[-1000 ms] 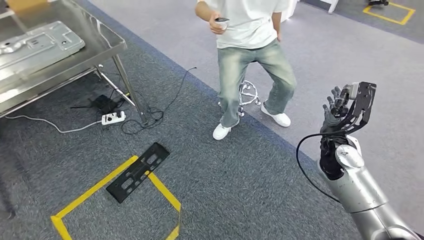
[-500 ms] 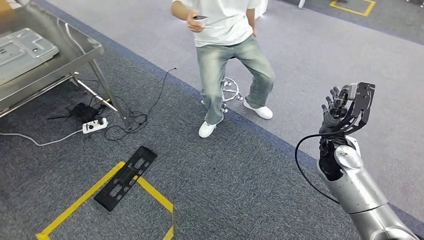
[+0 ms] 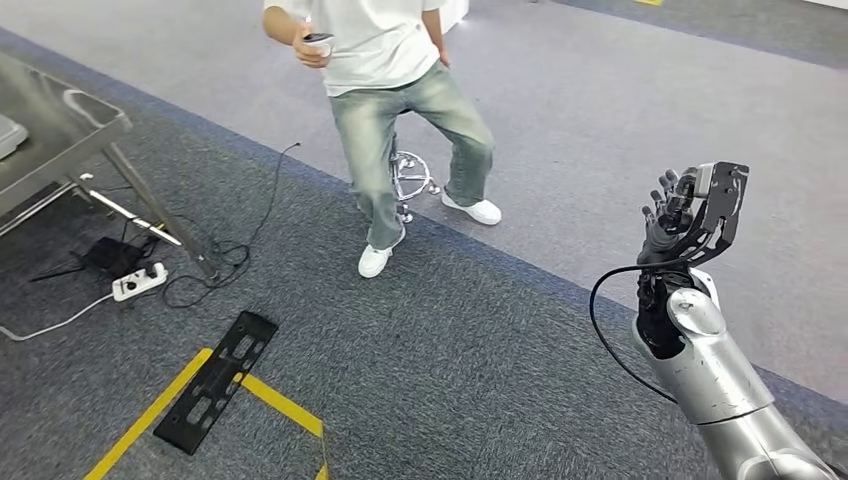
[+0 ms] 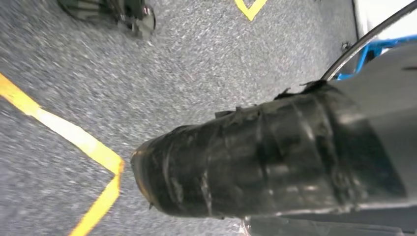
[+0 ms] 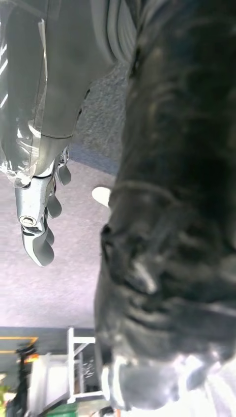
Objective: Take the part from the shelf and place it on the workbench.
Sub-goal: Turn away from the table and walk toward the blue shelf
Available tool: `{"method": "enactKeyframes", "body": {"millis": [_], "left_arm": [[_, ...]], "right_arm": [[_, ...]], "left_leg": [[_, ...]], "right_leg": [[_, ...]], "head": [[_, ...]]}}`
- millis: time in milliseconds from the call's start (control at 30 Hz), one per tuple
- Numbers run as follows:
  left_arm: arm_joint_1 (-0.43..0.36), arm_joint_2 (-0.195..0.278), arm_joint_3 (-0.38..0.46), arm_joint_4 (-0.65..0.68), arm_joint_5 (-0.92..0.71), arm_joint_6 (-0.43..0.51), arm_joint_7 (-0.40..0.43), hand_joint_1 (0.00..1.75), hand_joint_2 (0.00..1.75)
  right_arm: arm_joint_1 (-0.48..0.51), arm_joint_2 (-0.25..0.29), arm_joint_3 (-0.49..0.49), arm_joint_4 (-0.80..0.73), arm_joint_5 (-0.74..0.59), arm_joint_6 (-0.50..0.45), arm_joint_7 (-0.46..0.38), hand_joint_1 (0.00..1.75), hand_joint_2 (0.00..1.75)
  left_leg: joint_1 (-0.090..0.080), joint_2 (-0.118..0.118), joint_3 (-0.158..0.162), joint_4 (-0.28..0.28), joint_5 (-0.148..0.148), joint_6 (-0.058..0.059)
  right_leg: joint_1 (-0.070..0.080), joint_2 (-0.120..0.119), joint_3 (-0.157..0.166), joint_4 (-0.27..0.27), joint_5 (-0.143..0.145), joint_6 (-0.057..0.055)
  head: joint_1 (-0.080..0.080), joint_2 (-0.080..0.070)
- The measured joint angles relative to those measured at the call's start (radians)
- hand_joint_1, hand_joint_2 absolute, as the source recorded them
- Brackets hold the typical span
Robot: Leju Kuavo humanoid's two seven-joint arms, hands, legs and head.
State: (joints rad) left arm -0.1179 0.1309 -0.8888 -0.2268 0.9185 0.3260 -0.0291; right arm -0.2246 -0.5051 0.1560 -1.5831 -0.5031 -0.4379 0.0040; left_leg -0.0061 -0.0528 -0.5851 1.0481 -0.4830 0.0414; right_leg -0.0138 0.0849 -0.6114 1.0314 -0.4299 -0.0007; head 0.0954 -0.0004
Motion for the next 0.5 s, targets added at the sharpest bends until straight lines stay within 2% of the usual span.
{"method": "enactKeyframes", "body": {"millis": [33, 67, 100, 133, 200, 267, 300, 333, 367, 400, 433, 500], "left_arm": [[-0.001, 0.0, 0.0, 0.0, 0.0, 0.0, 0.0, 0.0, 0.0], [-0.002, 0.001, 0.0, 0.0, 0.0, 0.0, 0.0, 0.0, 0.0], [-0.004, 0.0, 0.0, 0.0, 0.0, 0.0, 0.0, 0.0, 0.0], [-0.004, 0.0, 0.0, 0.0, 0.0, 0.0, 0.0, 0.0, 0.0], [-0.004, 0.0, 0.0, 0.0, 0.0, 0.0, 0.0, 0.0, 0.0], [-0.003, 0.0, 0.0, 0.0, 0.0, 0.0, 0.0, 0.0, 0.0], [-0.002, 0.0, 0.0, 0.0, 0.0, 0.0, 0.0, 0.0, 0.0], [-0.002, 0.0, 0.0, 0.0, 0.0, 0.0, 0.0, 0.0, 0.0], [-0.001, 0.0, 0.0, 0.0, 0.0, 0.0, 0.0, 0.0, 0.0], [-0.001, 0.0, 0.0, 0.0, 0.0, -0.001, 0.0, 0.0, 0.0], [-0.001, 0.0, 0.0, 0.0, 0.0, -0.001, 0.0, 0.0, 0.0], [-0.002, -0.001, 0.0, 0.0, 0.0, -0.002, 0.0, 0.0, 0.0]], "right_arm": [[0.0, 0.0, 0.0, 0.0, 0.0, 0.0, 0.001, 0.0, 0.0], [0.0, 0.001, 0.0, 0.0, 0.0, 0.0, 0.001, 0.0, 0.0], [0.0, 0.001, 0.0, 0.0, 0.0, 0.001, 0.002, 0.0, 0.0], [0.002, 0.001, 0.0, 0.0, 0.0, 0.001, 0.003, 0.0, 0.0], [0.0, -0.001, 0.0, 0.0, 0.0, 0.001, 0.003, 0.0, 0.0], [-0.001, -0.002, 0.0, 0.001, 0.001, 0.0, 0.004, 0.0, 0.0], [0.001, -0.002, 0.0, 0.001, 0.001, 0.0, 0.005, 0.0, 0.0], [0.004, -0.002, 0.0, 0.002, 0.001, 0.0, 0.005, 0.0, 0.0], [0.005, -0.002, 0.0, 0.002, 0.001, 0.0, 0.006, 0.0, 0.0], [0.006, -0.002, 0.0, 0.002, 0.001, 0.0, 0.006, 0.0, 0.0], [0.005, -0.002, 0.0, 0.002, 0.001, 0.0, 0.006, 0.0, 0.0], [0.005, -0.002, 0.0, 0.002, 0.001, 0.0, 0.006, 0.0, 0.0]], "left_leg": [[-0.002, -0.011, 0.009, -0.021, 0.003, 0.002], [-0.005, -0.01, 0.012, -0.025, 0.003, 0.003], [-0.006, 0.0, 0.013, -0.031, 0.007, 0.005], [-0.005, 0.011, 0.017, -0.039, 0.012, 0.01], [-0.001, 0.035, 0.026, -0.058, 0.022, 0.02], [-0.002, 0.057, 0.028, -0.064, 0.024, 0.027], [-0.003, 0.067, 0.027, -0.063, 0.023, 0.029], [-0.003, 0.078, 0.026, -0.062, 0.022, 0.029], [-0.003, 0.088, 0.026, -0.061, 0.021, 0.028], [-0.003, 0.098, 0.026, -0.058, 0.019, 0.026], [-0.002, 0.107, 0.026, -0.053, 0.015, 0.023], [-0.003, 0.124, 0.025, -0.04, 0.005, 0.014]], "right_leg": [[-0.003, 0.008, -0.003, -0.001, 0.003, 0.005], [-0.006, 0.018, -0.006, -0.004, 0.007, 0.012], [-0.008, 0.027, -0.007, -0.008, 0.01, 0.019], [-0.008, 0.024, -0.009, -0.006, 0.009, 0.024], [-0.002, -0.012, -0.03, 0.036, -0.02, 0.03], [-0.003, -0.059, -0.085, 0.155, -0.083, 0.033], [-0.005, -0.069, -0.113, 0.217, -0.107, 0.036], [-0.008, -0.075, -0.129, 0.254, -0.116, 0.04], [-0.01, -0.078, -0.129, 0.258, -0.109, 0.042], [-0.013, -0.084, -0.107, 0.221, -0.084, 0.044], [-0.015, -0.094, -0.069, 0.156, -0.052, 0.046], [-0.011, -0.123, -0.003, 0.036, -0.016, 0.042]], "head": [[0.0, 0.0], [0.0, 0.0], [0.0, 0.0], [0.0, 0.0], [0.003, 0.0], [0.006, 0.0], [0.006, 0.0], [0.006, 0.0], [0.006, 0.0], [0.006, 0.0], [0.007, 0.0], [0.006, 0.0]]}}
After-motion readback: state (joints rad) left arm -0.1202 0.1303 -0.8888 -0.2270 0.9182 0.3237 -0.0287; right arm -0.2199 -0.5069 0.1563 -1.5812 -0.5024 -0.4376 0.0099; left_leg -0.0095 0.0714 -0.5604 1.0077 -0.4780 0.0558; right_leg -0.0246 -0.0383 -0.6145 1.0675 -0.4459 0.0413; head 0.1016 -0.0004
